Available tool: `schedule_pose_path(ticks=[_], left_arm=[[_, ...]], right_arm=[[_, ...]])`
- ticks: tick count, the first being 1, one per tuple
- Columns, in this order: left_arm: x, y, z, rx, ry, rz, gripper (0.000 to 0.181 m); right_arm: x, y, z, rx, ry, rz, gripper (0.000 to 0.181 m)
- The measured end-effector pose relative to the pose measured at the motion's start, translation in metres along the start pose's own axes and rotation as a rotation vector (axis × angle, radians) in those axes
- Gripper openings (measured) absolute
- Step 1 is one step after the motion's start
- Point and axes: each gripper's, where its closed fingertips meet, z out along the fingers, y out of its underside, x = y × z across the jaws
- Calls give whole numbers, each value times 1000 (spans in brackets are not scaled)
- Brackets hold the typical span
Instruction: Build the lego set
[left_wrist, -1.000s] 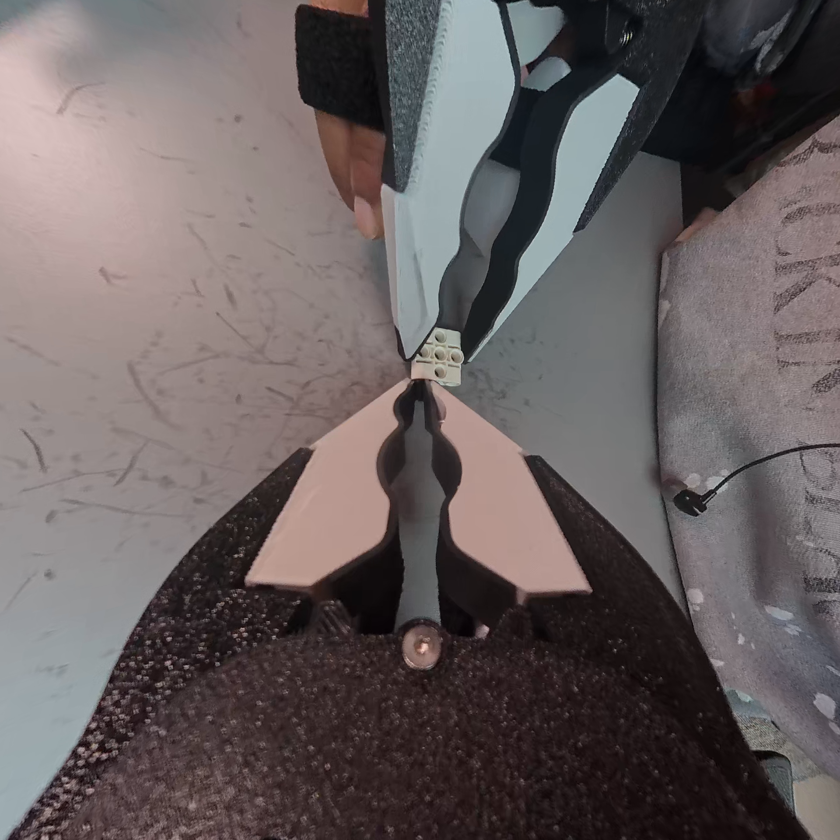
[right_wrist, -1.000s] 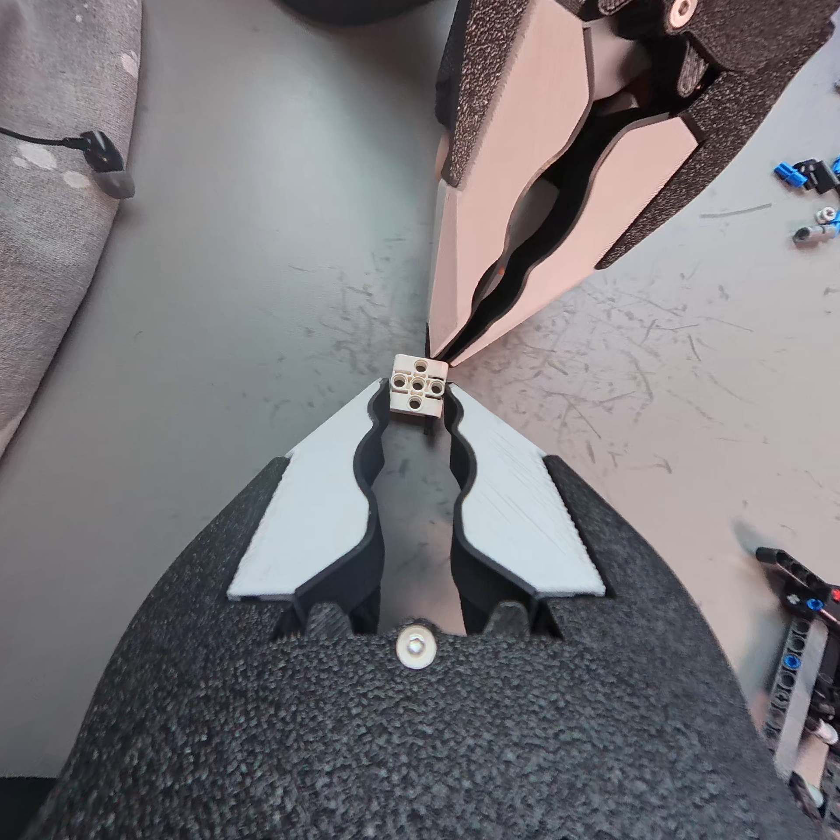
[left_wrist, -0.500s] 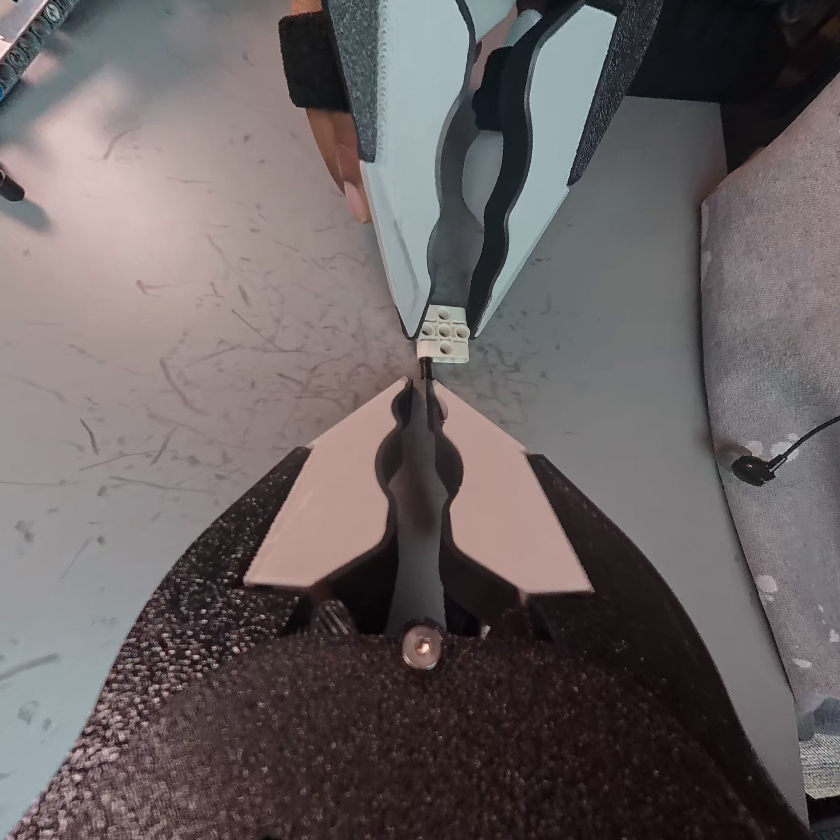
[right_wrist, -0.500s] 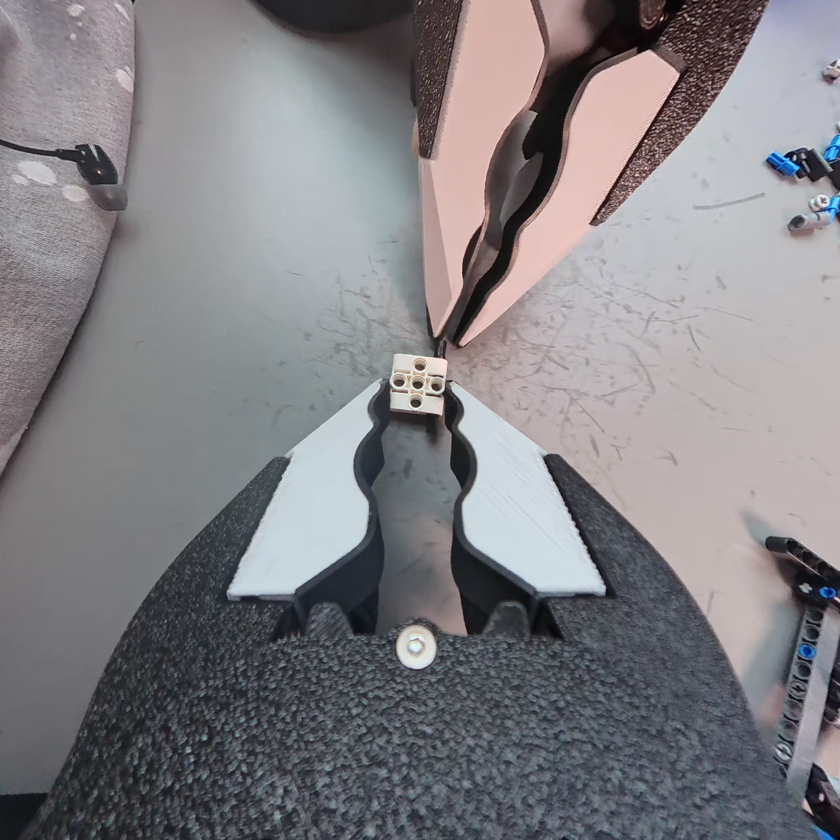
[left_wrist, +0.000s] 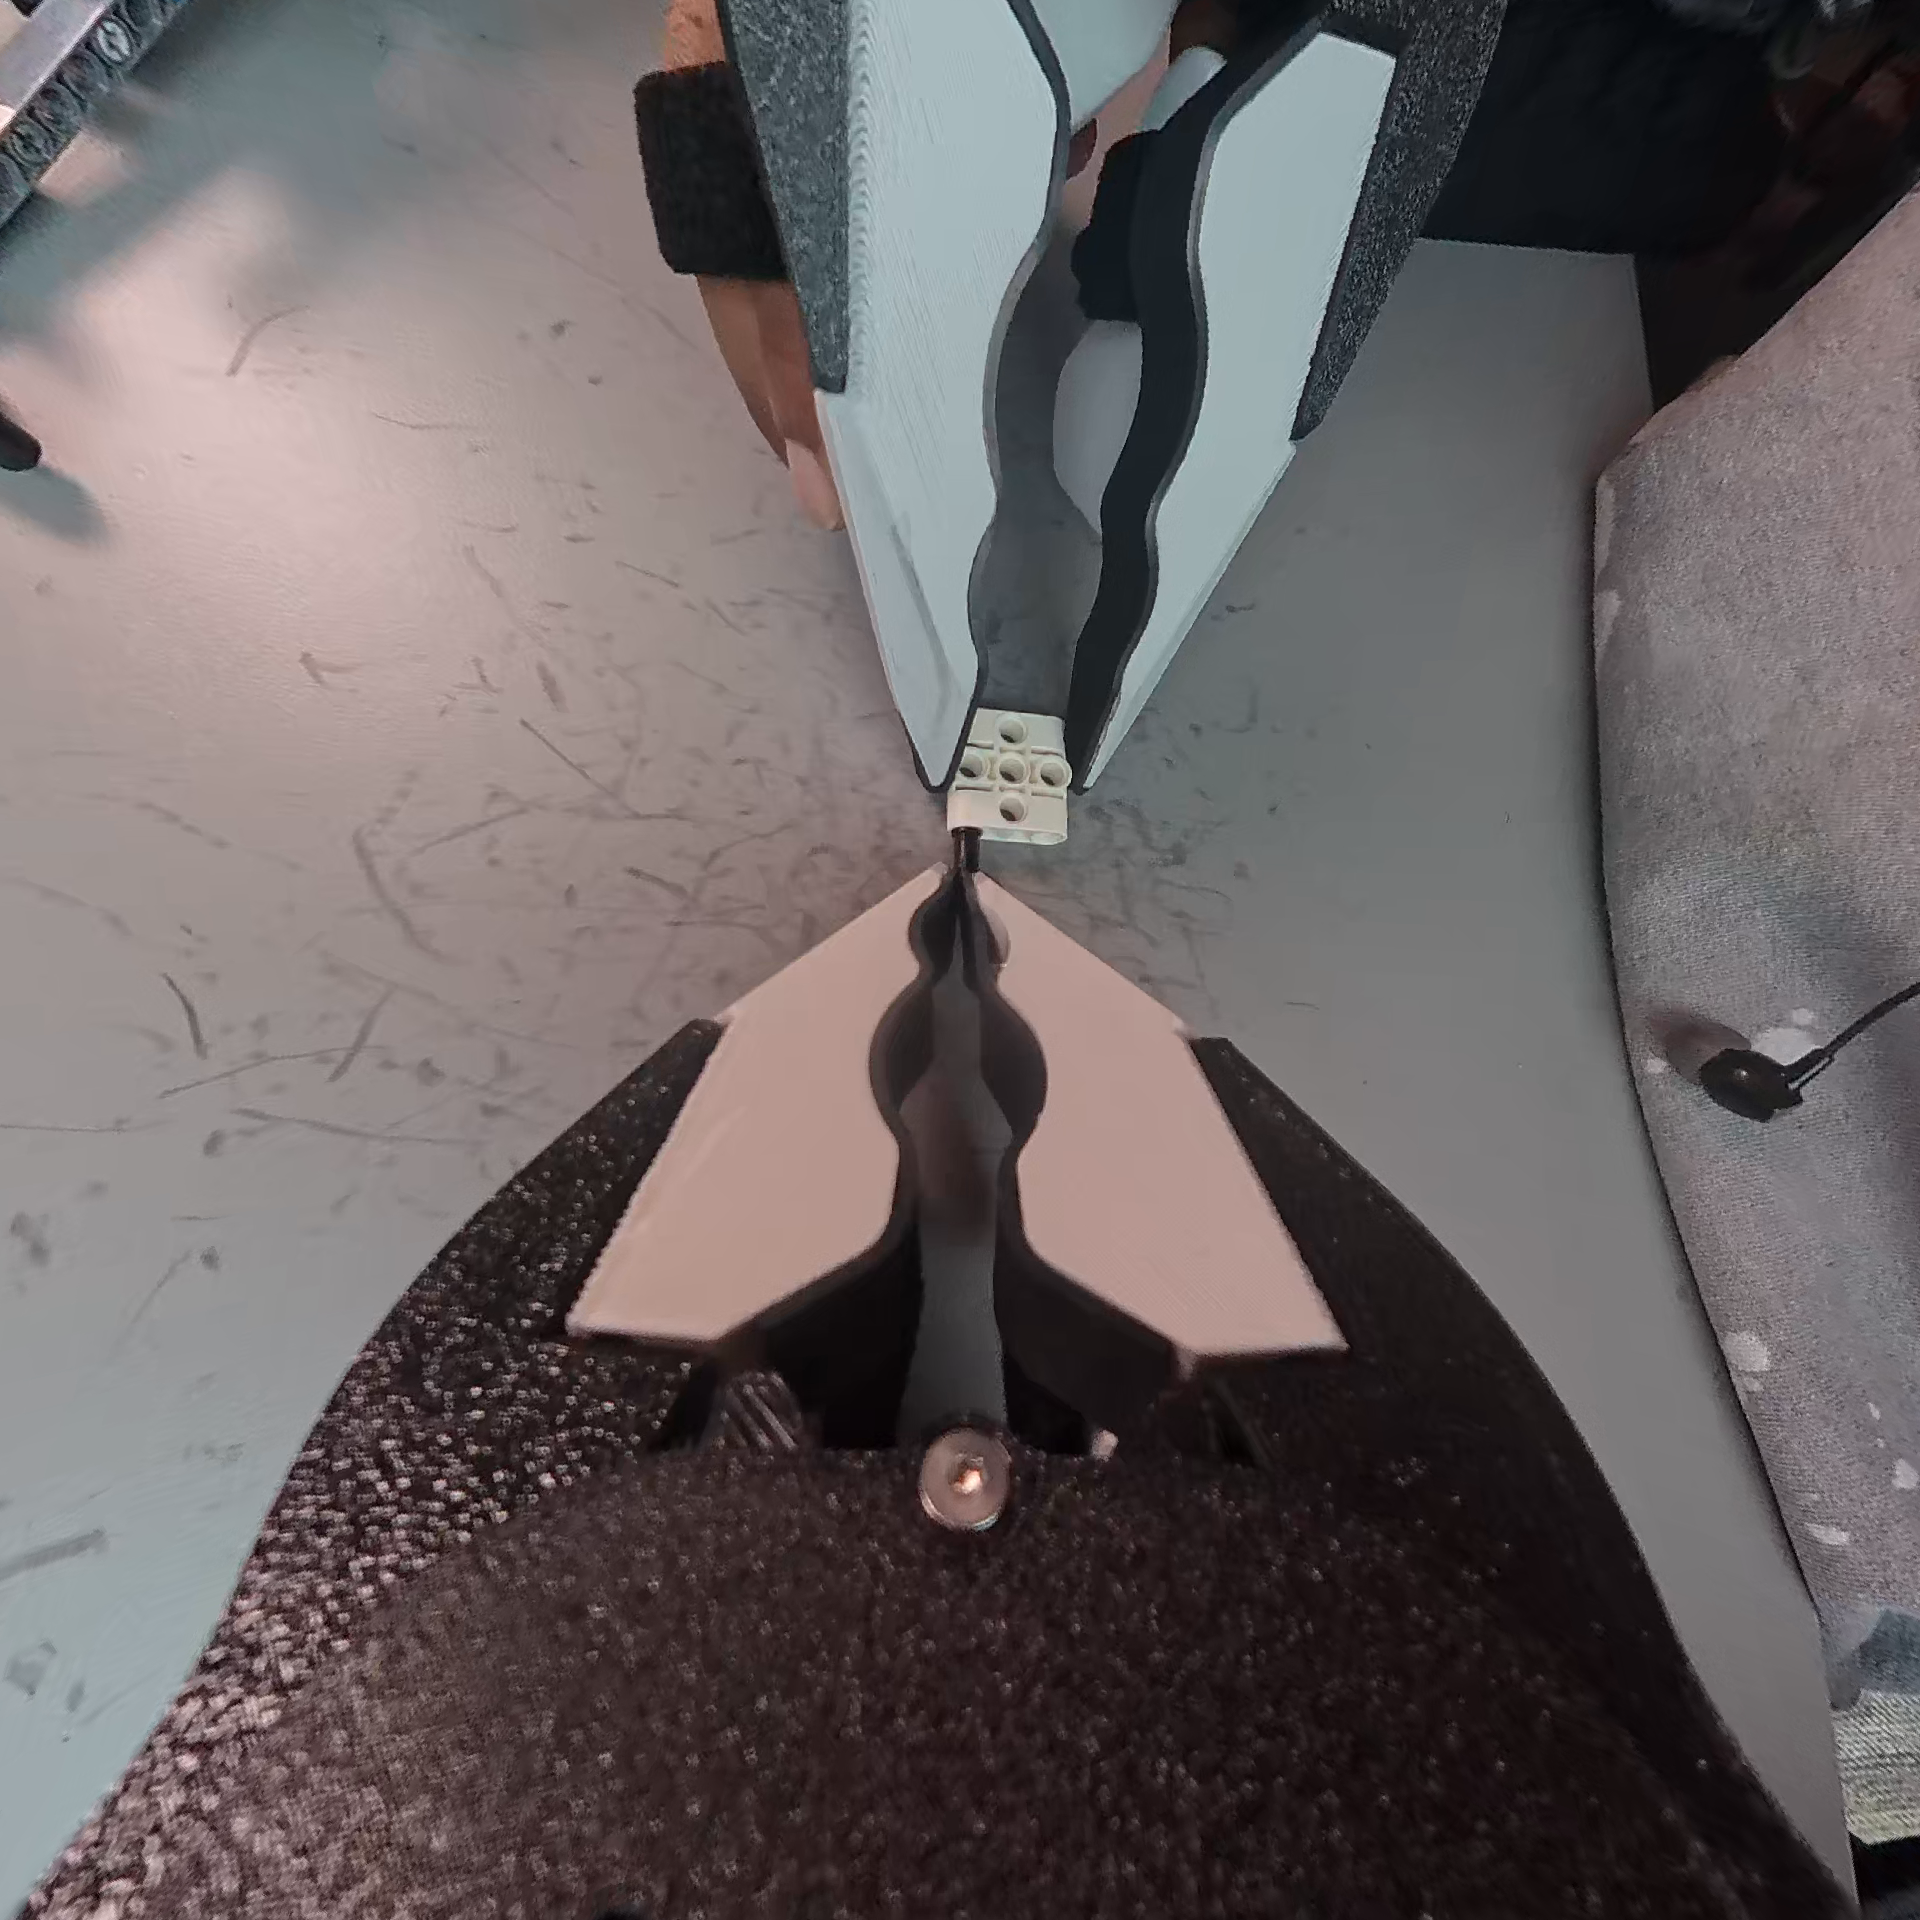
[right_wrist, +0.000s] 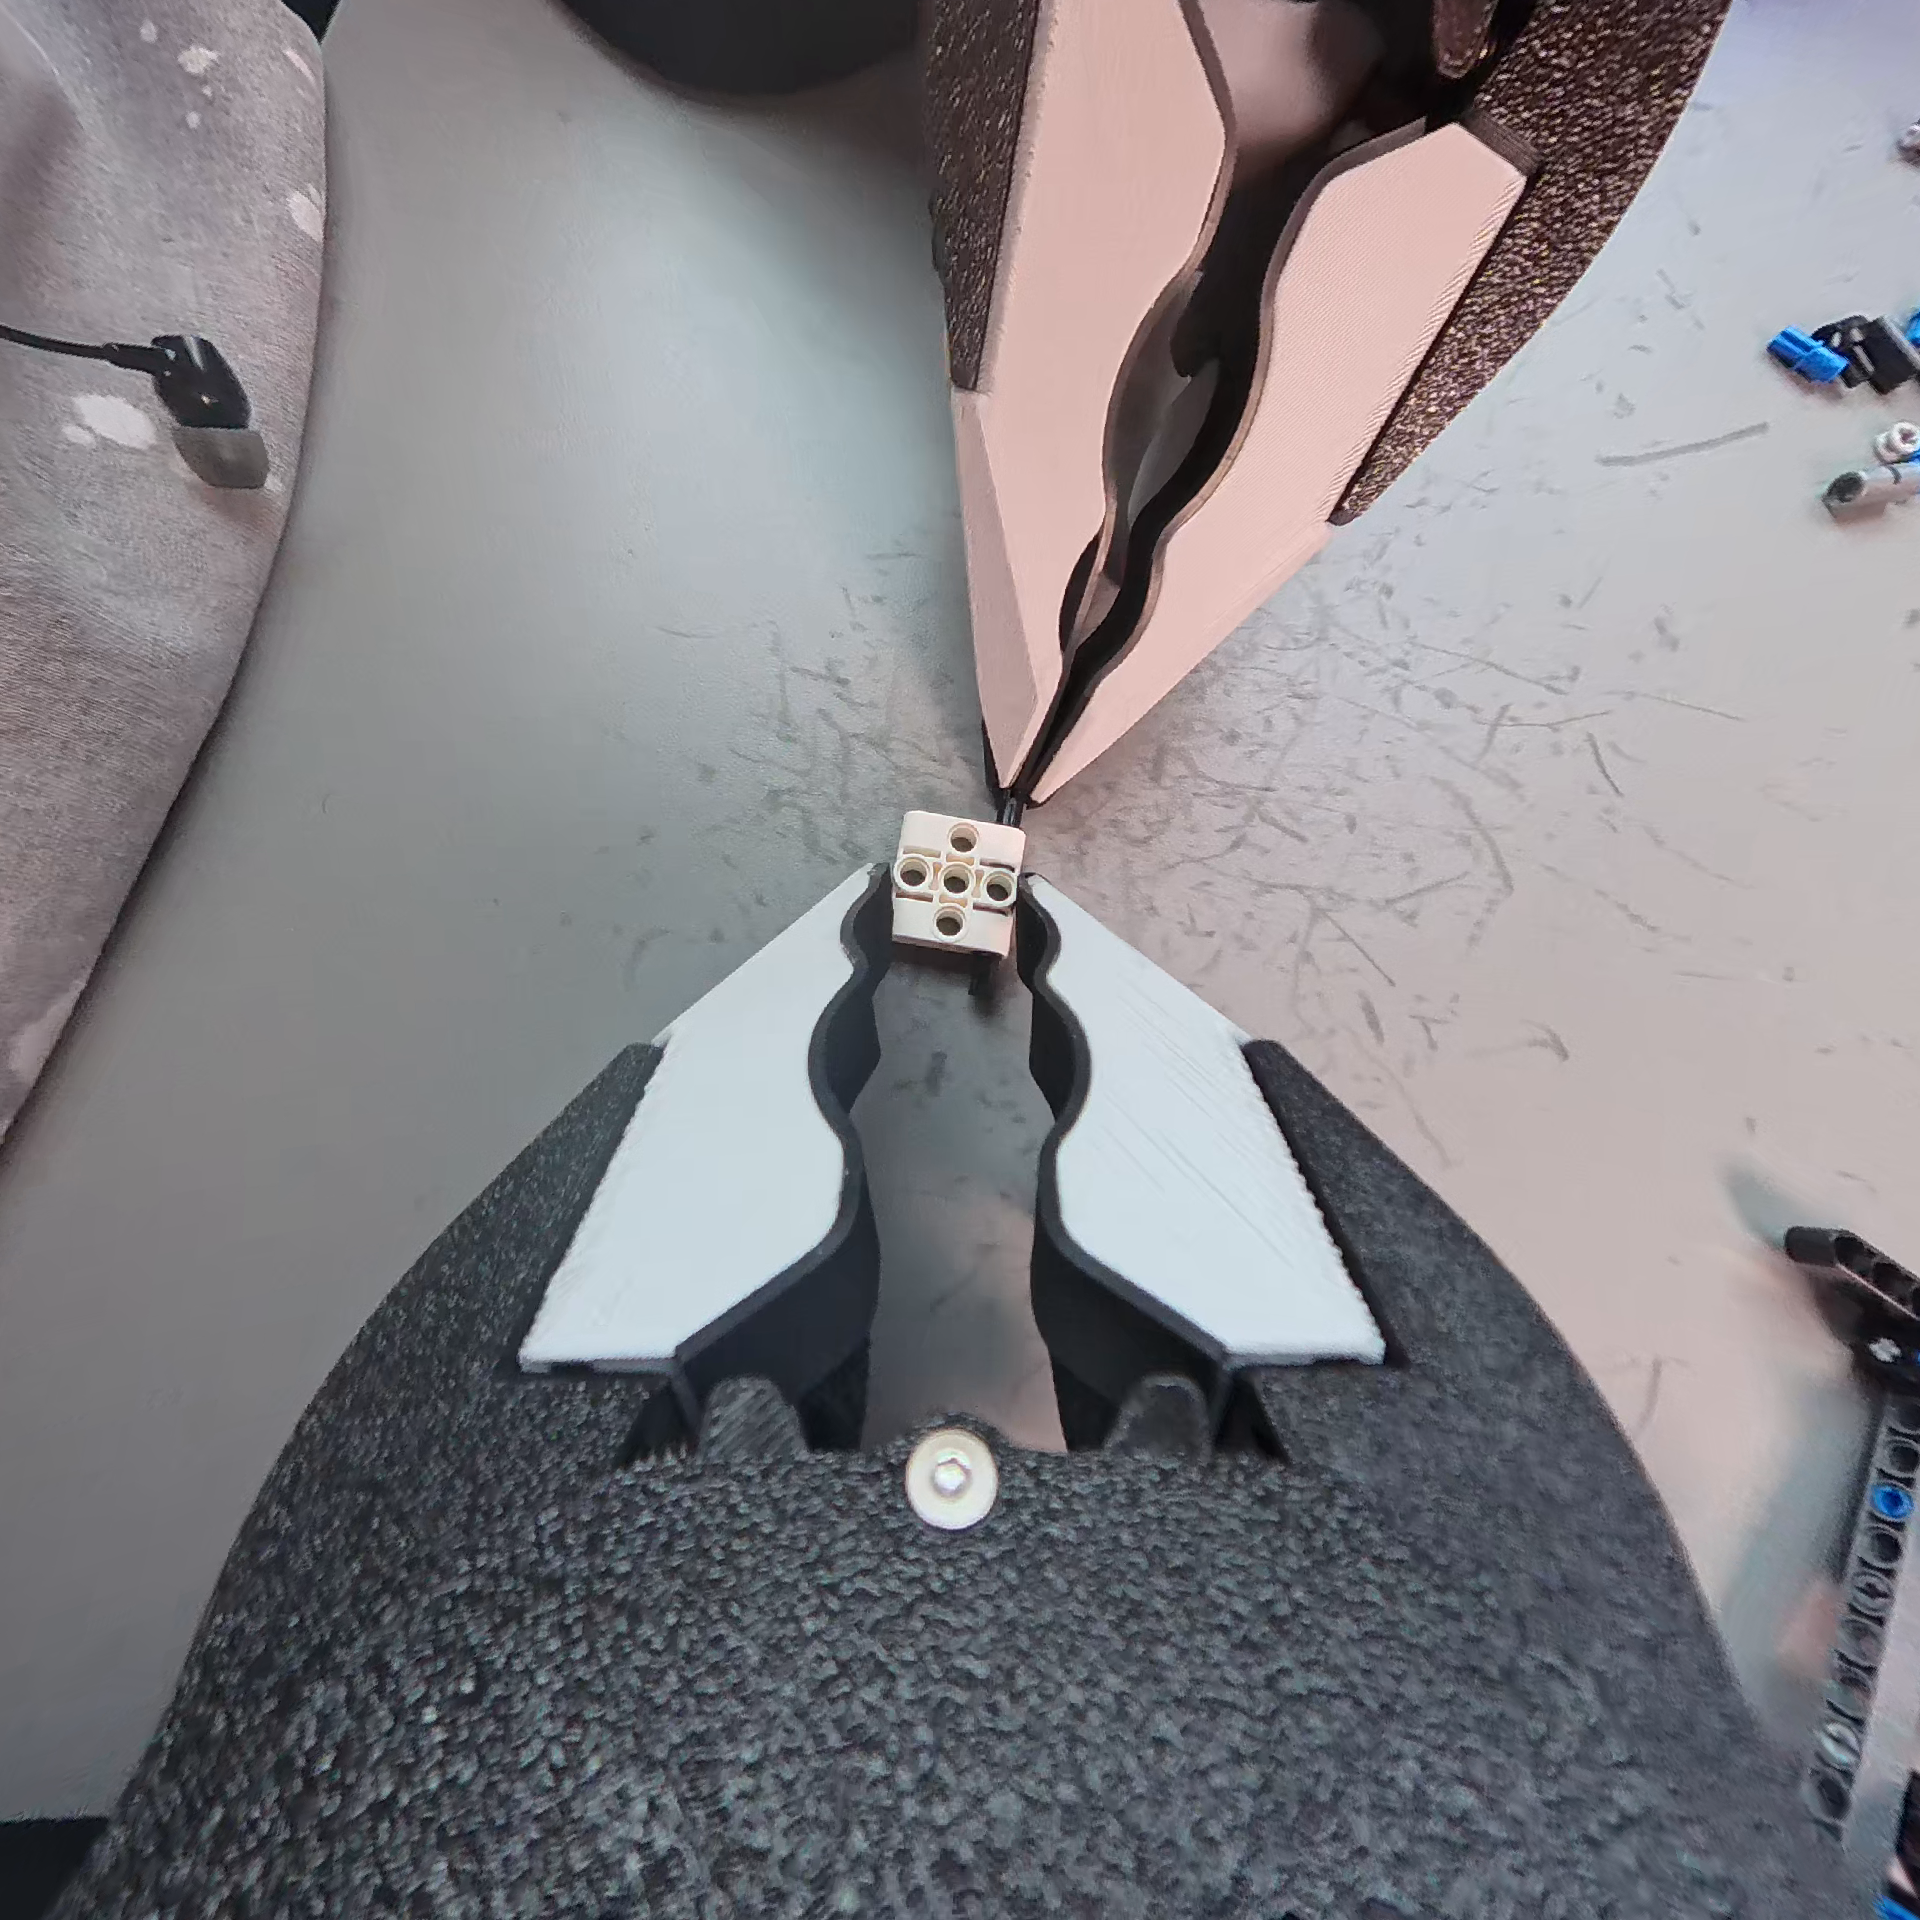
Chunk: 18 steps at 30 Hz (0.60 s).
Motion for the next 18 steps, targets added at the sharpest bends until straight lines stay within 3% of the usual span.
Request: schedule_pose_path(ticks=[12, 18], left_arm=[[-17, -18, -22, 193, -13, -146, 36], [-16, -34, -32, 308, 47, -258, 44]], right_arm=[[8, 0, -6, 49, 141, -23, 23], [22, -25, -27, 186, 247, -59, 23]])
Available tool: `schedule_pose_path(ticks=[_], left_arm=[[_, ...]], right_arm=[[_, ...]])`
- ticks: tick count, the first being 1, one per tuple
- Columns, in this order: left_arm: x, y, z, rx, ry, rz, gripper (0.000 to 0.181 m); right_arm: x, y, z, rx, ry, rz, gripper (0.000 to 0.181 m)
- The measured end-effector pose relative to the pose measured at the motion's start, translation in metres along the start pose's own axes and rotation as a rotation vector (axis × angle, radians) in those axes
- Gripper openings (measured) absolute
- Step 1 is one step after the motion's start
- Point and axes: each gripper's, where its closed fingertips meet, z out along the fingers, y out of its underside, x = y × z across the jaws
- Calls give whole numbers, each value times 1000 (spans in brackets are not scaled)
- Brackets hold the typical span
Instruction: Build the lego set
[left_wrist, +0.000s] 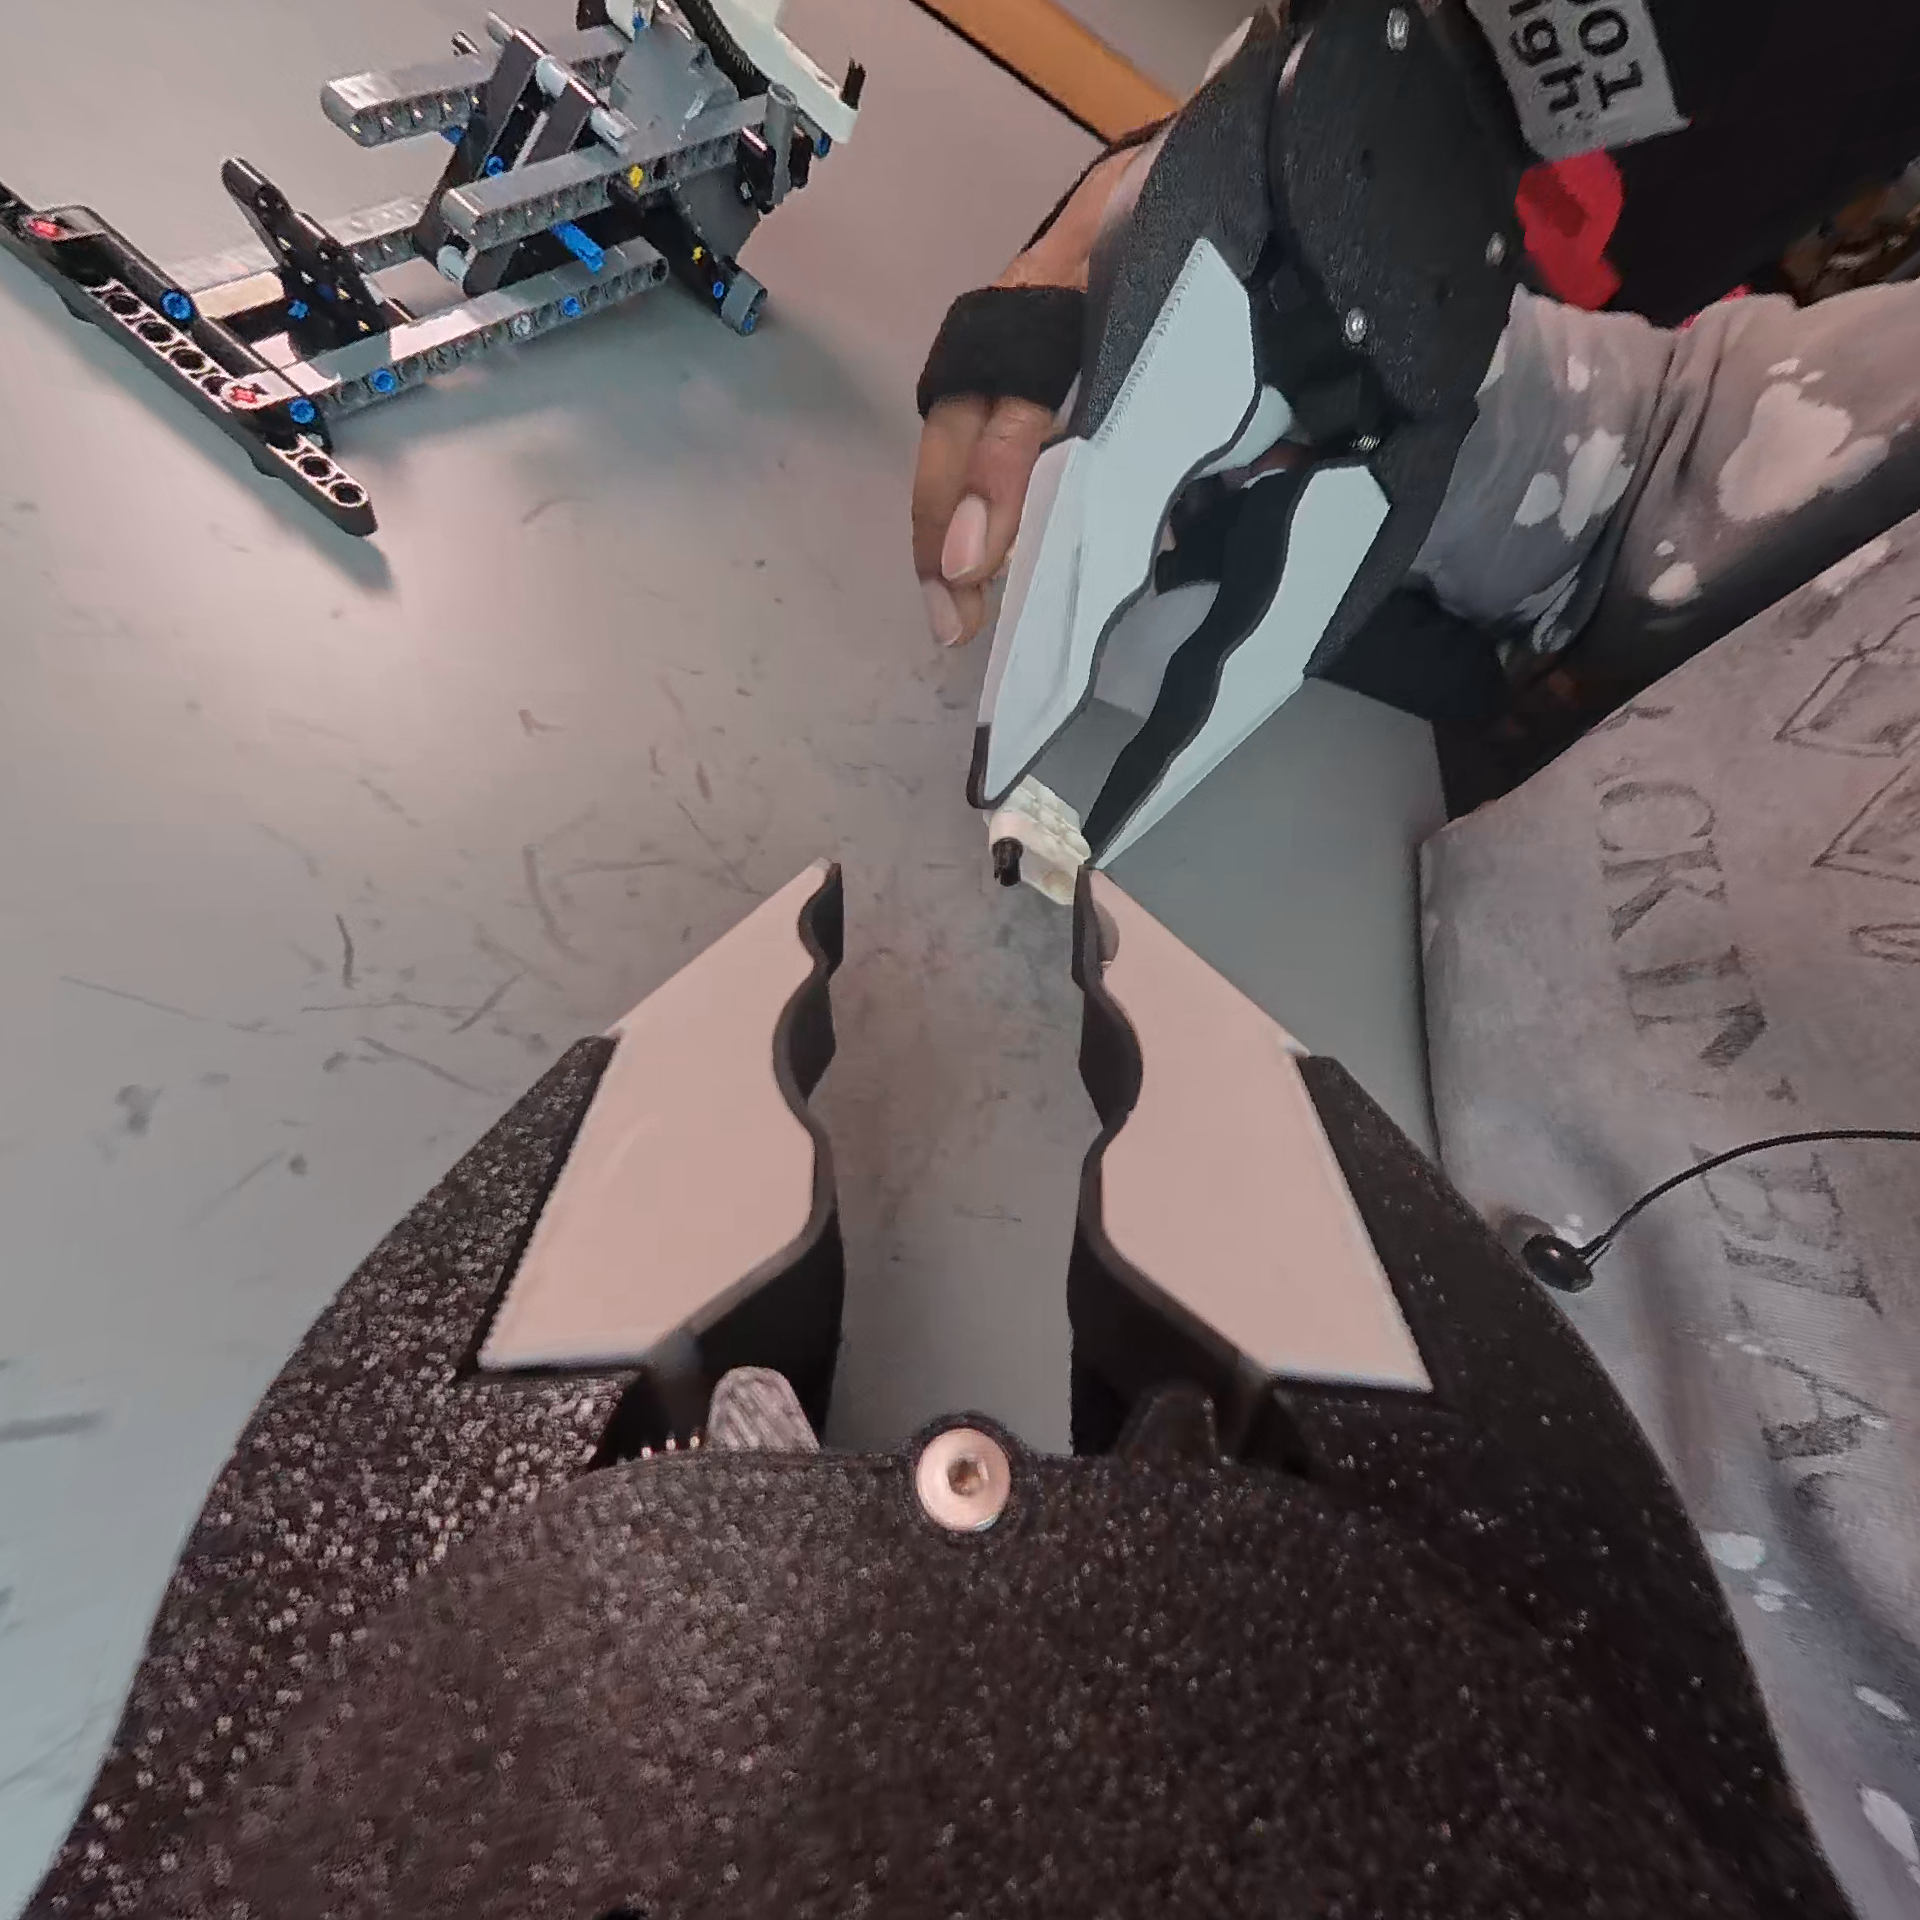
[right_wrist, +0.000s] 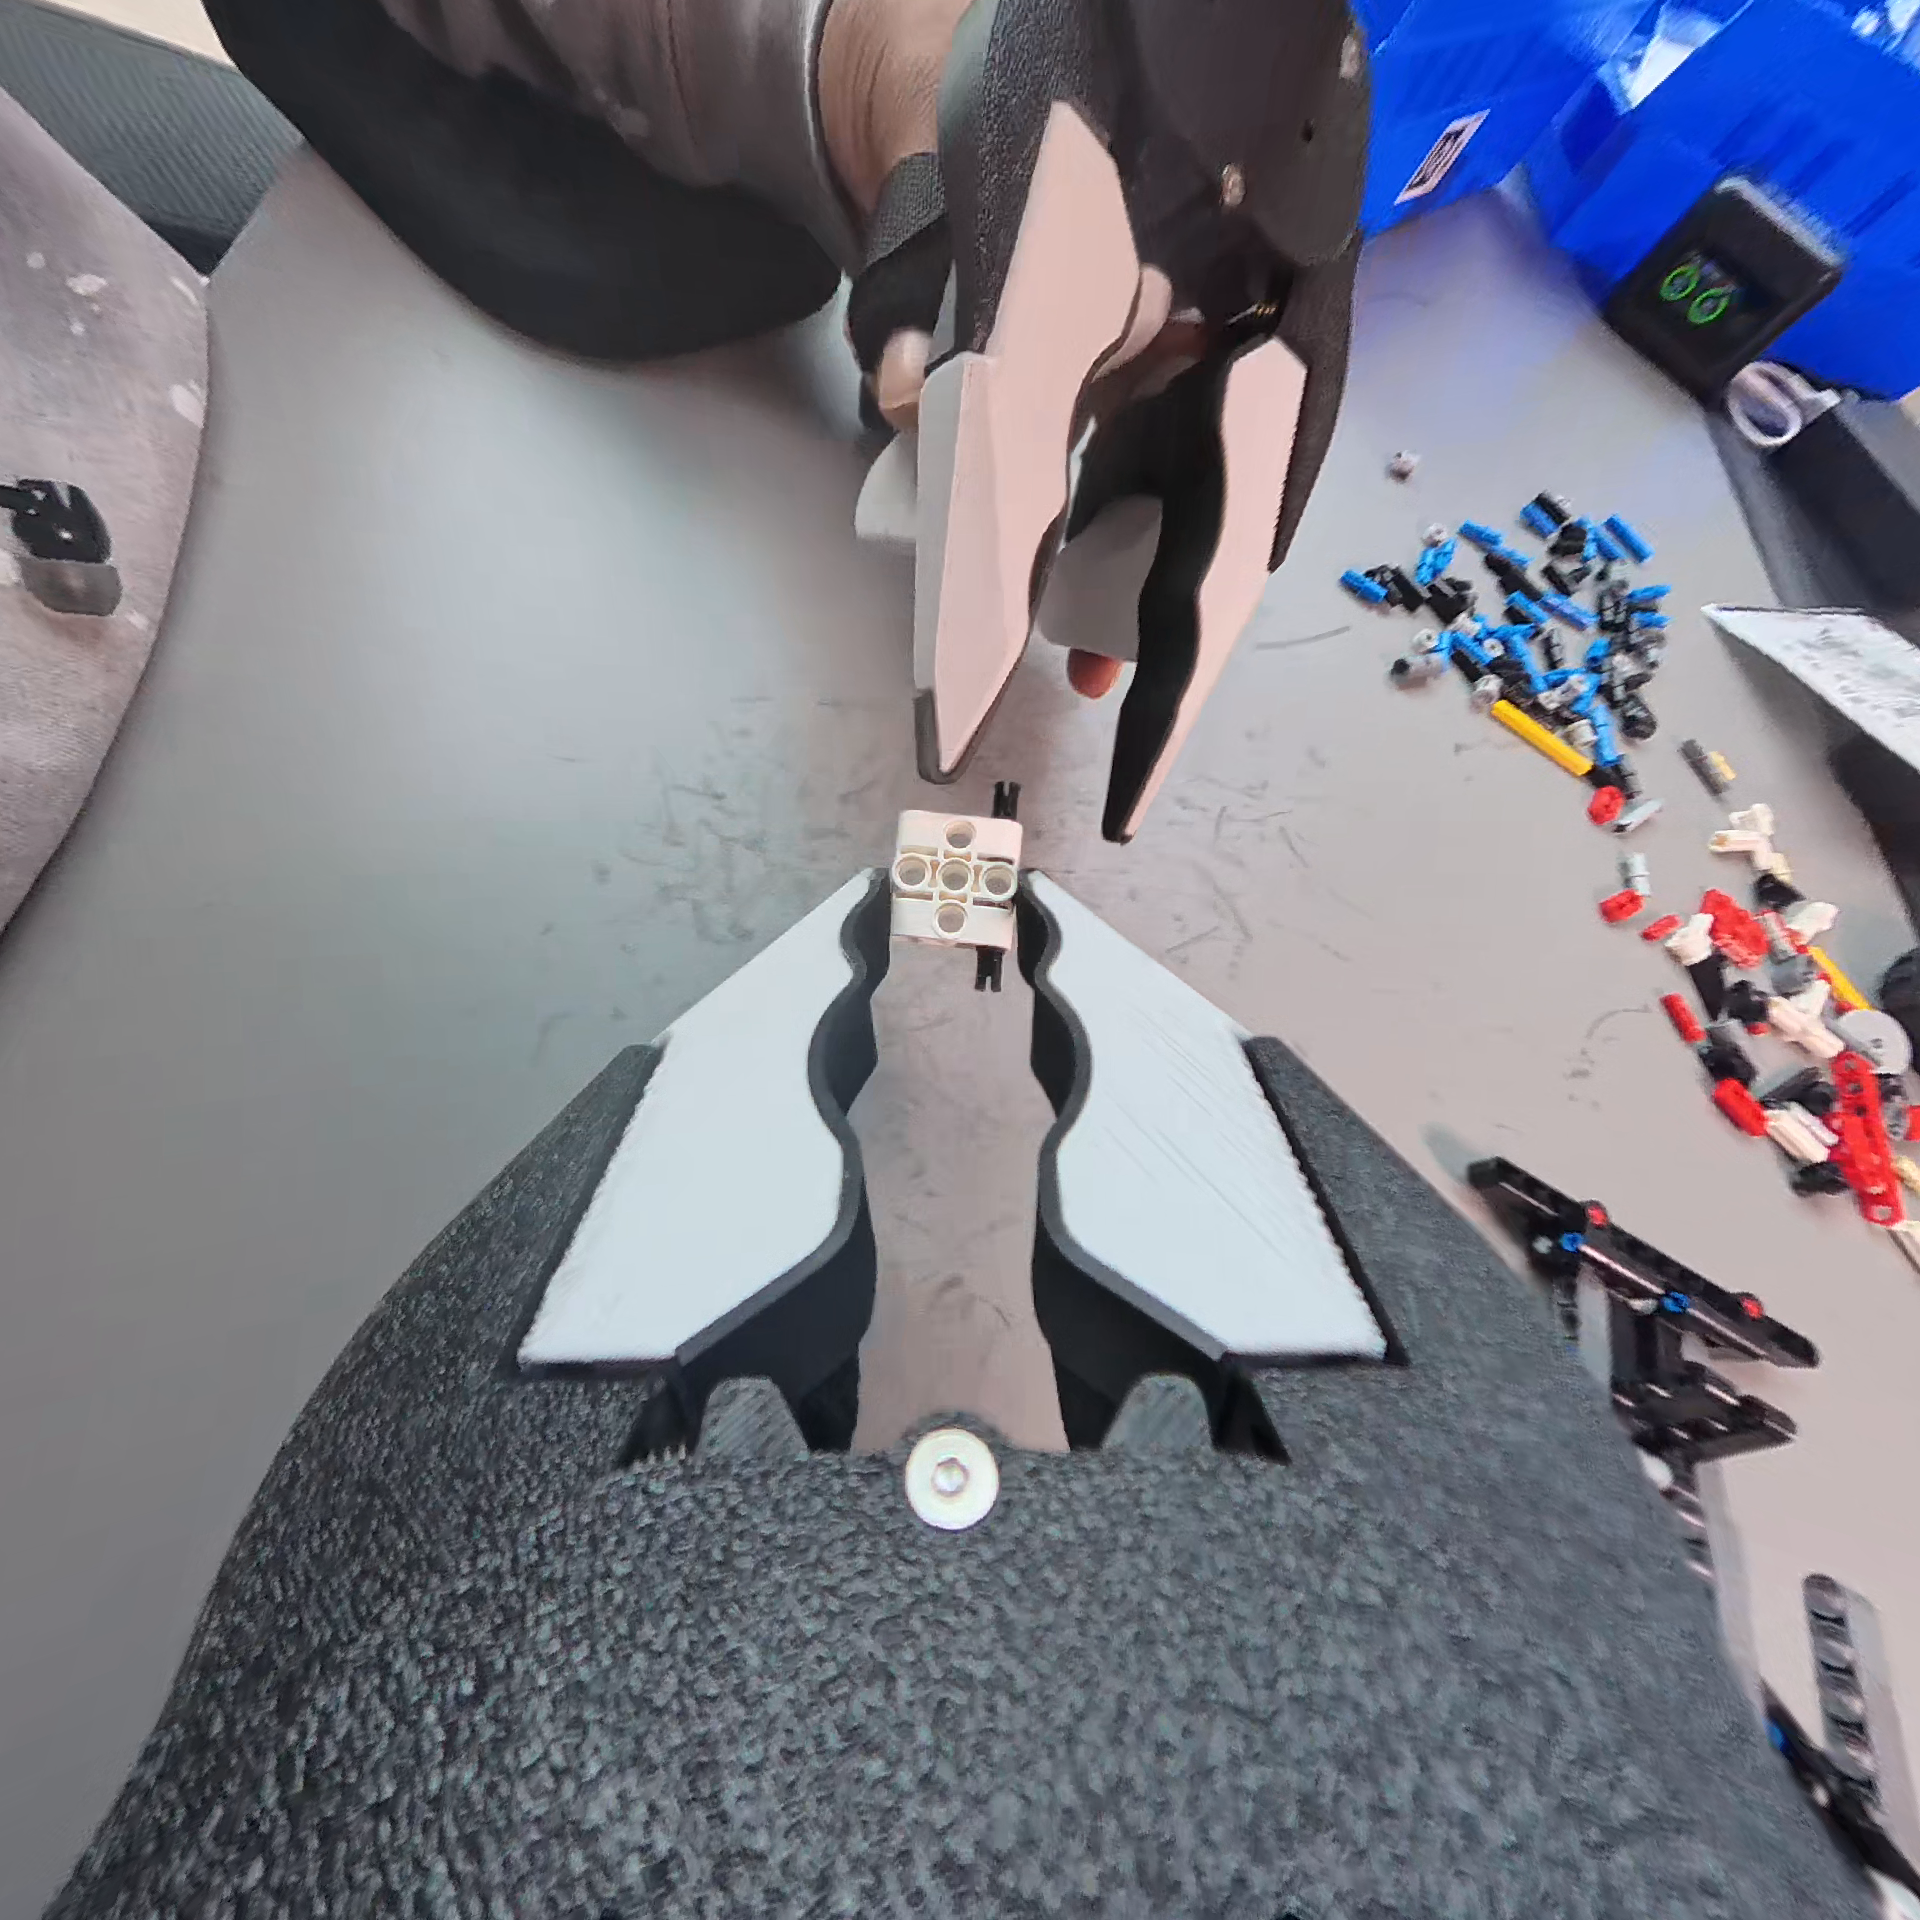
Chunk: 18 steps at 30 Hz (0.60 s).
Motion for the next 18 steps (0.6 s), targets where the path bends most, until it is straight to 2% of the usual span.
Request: schedule_pose_path(ticks=[4, 8, 10, 11, 18], left_arm=[[9, -11, -1, 68, 77, -89, 40], [15, -11, 4, 63, 114, -119, 31], [20, -13, 3, 71, 138, -114, 14], [21, -13, 3, 74, 140, -111, 11], [13, -26, -8, 168, 141, -158, 8]], right_arm=[[10, -11, -6, 38, 88, -75, 23], [15, -23, -8, 59, 157, -142, 23], [17, -21, -8, 36, 184, -181, 23], [18, -22, -8, 37, 195, -197, 23], [32, -28, -14, 107, 257, -156, 23]])
